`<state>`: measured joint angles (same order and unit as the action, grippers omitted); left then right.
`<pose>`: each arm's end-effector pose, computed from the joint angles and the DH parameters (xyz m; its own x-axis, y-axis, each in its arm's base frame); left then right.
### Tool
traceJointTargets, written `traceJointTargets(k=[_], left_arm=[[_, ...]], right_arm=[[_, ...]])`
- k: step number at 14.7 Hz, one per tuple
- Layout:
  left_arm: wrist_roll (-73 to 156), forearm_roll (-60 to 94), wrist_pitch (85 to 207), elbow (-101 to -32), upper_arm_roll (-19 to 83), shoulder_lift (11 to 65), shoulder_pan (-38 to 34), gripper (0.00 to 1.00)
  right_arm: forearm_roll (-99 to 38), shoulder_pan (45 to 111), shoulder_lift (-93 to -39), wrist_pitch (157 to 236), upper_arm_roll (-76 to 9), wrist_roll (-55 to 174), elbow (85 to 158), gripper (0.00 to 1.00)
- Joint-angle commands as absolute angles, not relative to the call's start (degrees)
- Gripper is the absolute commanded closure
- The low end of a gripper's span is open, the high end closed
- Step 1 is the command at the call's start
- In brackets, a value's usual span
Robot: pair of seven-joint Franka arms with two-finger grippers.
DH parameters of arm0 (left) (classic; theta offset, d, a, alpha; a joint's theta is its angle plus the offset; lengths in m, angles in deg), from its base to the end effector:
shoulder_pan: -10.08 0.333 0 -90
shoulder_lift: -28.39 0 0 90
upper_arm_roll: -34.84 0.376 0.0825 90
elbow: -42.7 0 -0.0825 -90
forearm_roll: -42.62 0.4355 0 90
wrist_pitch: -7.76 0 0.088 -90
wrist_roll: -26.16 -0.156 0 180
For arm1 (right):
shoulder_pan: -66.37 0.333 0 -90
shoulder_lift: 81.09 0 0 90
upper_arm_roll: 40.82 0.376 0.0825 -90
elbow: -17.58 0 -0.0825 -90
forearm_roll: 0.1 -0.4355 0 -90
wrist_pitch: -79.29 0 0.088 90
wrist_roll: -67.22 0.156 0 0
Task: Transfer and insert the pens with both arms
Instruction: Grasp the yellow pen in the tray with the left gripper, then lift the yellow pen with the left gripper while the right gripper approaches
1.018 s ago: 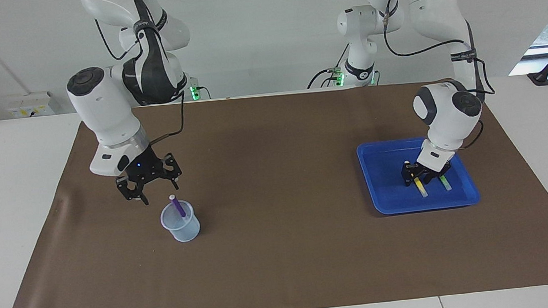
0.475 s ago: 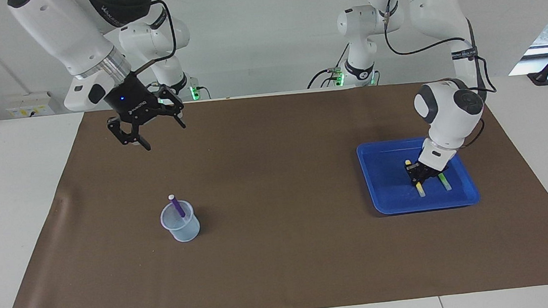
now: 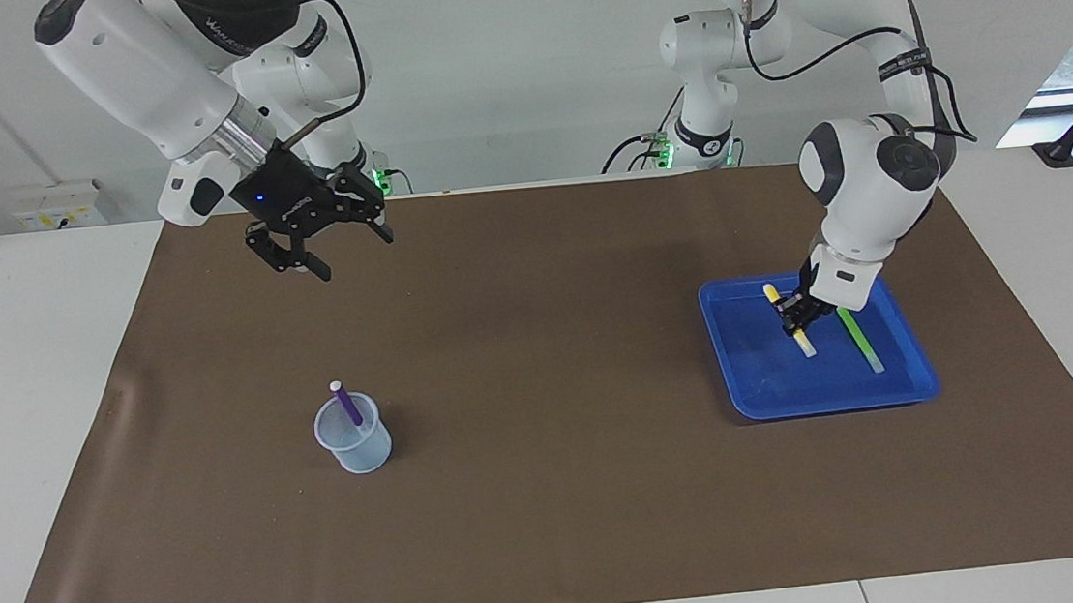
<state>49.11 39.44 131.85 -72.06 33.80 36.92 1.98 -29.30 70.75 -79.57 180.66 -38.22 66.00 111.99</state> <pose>0.6282 -0.1053 0.3679 0.9632 0.2685 -0.0070 0.2685 -0.9620 0.0503 0.6256 0.1429 0.6140 0.9958 0.0437 0.0801 0.0772 -0.8713 -0.4847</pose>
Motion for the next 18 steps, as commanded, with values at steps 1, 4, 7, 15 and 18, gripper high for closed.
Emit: traceJointTargets(k=[1,4,7,15,18], left_arm=[[62.7,40.0,130.5,-72.3,34.1,35.5,-2.3,1.0],[77.5,35.0,131.2,-70.8,33.9,36.0,-6.3,1.0],[86.1,27.9,131.2,-67.4,33.9,36.7,-9.6,1.0],[106.6,14.7,131.9,-58.6,33.9,40.3,-17.9,1.0],[111.6,14.1,134.5,-57.8,33.9,40.4,-20.6,1.0]], right_arm=[[-37.9,71.3,-84.5,184.3,-38.0,72.8,120.7,0.0],[-45.4,73.8,-87.4,192.2,-37.9,74.9,127.7,0.0],[-48.5,76.5,-88.9,195.3,-38.0,77.4,131.0,0.0],[-62.0,80.4,-87.1,204.5,-38.0,66.0,139.4,0.0],[-62.9,80.7,-85.8,206.0,-38.0,65.2,139.4,0.0]])
